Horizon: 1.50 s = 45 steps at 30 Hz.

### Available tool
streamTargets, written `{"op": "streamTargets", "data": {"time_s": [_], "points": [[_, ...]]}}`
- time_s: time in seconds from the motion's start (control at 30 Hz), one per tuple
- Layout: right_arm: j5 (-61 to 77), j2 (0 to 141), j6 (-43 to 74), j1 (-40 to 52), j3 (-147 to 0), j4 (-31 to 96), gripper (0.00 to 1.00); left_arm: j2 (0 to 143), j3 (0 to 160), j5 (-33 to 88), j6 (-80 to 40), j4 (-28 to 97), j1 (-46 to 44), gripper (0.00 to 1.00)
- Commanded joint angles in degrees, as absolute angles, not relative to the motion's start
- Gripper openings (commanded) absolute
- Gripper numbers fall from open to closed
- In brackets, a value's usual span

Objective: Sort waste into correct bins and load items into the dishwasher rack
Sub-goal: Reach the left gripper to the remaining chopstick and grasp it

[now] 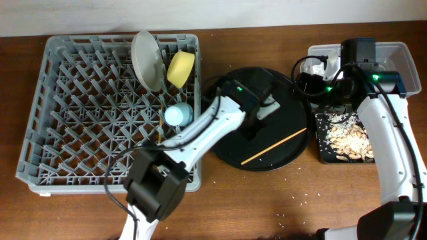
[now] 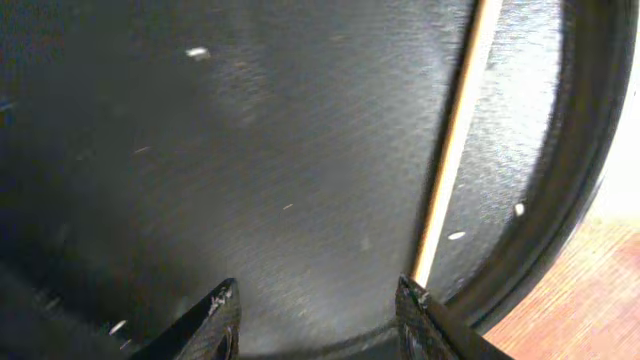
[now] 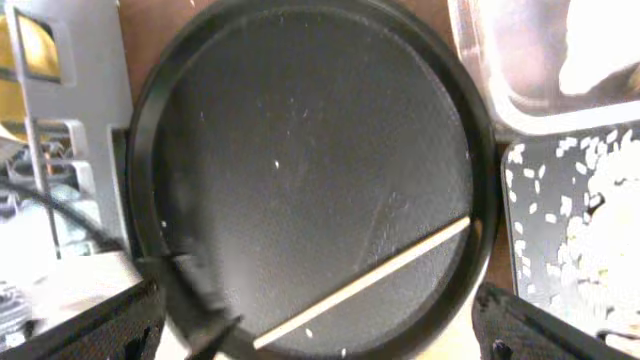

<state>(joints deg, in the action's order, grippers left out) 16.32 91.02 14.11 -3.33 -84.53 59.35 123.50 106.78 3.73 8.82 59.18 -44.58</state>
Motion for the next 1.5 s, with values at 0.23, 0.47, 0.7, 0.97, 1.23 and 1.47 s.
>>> {"op": "streamTargets", "data": {"time_s": [0.23,0.47,0.7,0.97,1.23,1.47], "points": [[4.16,85.84,19.94,-22.31,-100.62,69.76,0.99,127.68,106.91,5.41,9.78,54.81,-49.41,0.5],[4.01,85.97,19.99,-26.7,-100.55,70.74,0.99,131.46,106.96,6.63,14.92,51.86,-51.13,0.49],[4.01,86.32,19.99,-26.68,-100.55,70.74,0.98,131.81,106.96,6.46,18.94,51.33,-52.84,0.49],[4.01,86.41,19.99,-26.7,-100.55,70.74,0.99,134.13,107.26,1.48,15.88,48.47,-52.84,0.43],[4.01,86.61,19.99,-26.7,-100.55,70.74,0.98,134.15,107.22,1.54,15.88,47.35,-52.84,0.29],[4.01,86.61,19.99,-26.7,-100.55,70.74,0.99,134.32,104.49,6.59,15.9,46.68,-52.84,0.17]]}}
